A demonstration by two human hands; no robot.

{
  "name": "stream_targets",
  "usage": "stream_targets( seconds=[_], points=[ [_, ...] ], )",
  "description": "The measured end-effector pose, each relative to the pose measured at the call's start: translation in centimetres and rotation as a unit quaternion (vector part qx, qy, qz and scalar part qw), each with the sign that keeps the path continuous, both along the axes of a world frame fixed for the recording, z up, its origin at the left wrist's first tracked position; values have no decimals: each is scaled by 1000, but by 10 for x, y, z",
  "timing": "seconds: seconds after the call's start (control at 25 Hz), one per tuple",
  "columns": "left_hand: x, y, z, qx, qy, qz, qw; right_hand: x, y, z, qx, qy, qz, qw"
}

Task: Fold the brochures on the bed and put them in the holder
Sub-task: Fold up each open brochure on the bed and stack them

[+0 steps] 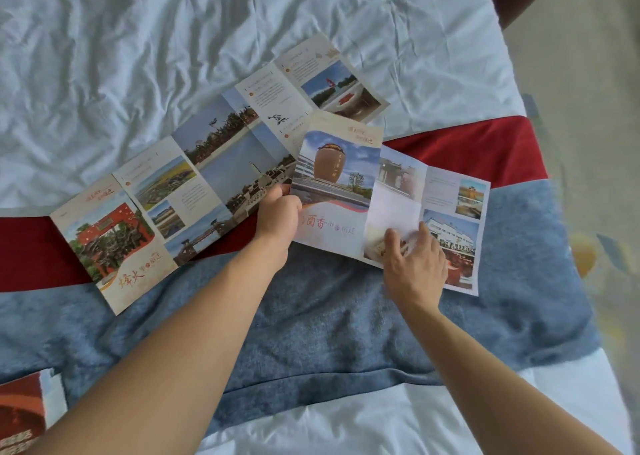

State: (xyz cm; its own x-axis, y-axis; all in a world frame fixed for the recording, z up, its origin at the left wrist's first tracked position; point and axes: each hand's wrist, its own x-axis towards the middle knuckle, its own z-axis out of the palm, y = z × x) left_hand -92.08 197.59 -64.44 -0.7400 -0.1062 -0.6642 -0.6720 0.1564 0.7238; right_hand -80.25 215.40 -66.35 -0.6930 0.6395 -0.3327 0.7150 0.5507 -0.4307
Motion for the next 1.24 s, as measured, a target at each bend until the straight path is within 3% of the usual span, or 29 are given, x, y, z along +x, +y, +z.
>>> stream_targets(
  seconds=[0.16, 0.24, 0.36, 0.52, 0.72, 1.04, 1.24],
  points=[
    [13, 22, 2, 71, -8, 12, 997, 18, 43, 0, 27, -50, -79, 995],
    [20, 33, 3, 57, -3, -22, 998, 29, 64, -2, 5, -75, -138, 988],
    [30, 44, 0, -35, 33, -70, 996, 43, 80, -3, -14, -80, -197, 977],
    [30, 43, -5, -201, 46, -99, 973, 45, 81, -5, -16, -77, -205, 976],
    [29, 29, -5, -302, 99, -136, 938, 43, 84, -7, -6, -93, -195, 976],
    [44, 48, 12, -213, 261, -208, 918, 39, 62, 0, -96, 14, -283, 954],
    [39, 56, 13, -215, 240, -176, 930, 46, 63, 4, -114, 18, -308, 944]
  ],
)
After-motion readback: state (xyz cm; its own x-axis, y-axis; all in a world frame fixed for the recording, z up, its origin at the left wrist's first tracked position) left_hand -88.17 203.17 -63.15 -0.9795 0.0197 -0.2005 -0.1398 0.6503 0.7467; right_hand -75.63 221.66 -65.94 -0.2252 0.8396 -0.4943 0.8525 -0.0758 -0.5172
